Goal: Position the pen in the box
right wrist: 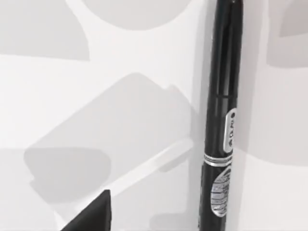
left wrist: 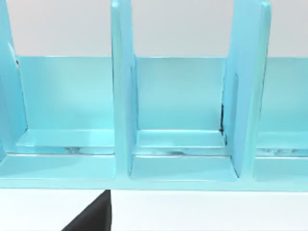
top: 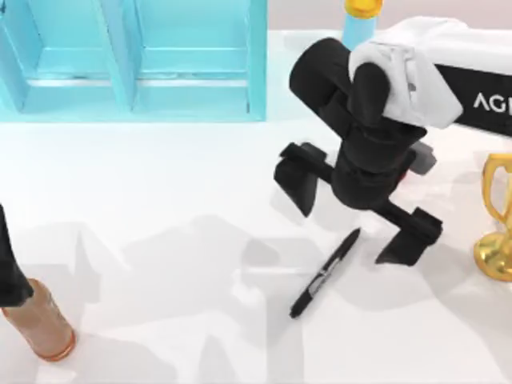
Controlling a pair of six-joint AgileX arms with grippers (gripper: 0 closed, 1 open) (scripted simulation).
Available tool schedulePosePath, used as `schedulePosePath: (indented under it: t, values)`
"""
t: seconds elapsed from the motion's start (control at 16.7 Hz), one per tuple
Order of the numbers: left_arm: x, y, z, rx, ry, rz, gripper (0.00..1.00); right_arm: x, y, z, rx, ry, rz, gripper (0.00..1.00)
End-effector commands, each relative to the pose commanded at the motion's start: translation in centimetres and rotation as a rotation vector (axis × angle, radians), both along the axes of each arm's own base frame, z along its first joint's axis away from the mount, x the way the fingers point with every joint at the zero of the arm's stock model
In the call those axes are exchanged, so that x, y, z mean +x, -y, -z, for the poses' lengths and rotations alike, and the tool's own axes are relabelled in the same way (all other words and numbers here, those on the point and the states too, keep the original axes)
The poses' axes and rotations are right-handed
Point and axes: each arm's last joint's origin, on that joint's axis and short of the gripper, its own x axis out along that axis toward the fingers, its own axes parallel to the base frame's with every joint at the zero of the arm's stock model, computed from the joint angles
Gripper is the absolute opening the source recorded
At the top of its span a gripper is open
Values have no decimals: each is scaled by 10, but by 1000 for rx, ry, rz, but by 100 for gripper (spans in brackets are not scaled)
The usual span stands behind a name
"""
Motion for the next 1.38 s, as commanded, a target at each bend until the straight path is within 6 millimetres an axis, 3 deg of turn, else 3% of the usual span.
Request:
schedulePosePath:
  t: [0.36,0.84,1.14,1.38]
  values:
    - [0,0,0,0,0,0,100,1,1,6,-1,-2,2,100]
    - [0,0,0,0,0,0,100,5,-5,93,3,4,0,100]
    - [0,0,0,0,0,0,100,4,-5,100,0,0,0,100]
    - [0,0,0,0,0,0,100,4,-5,100,0,0,0,70]
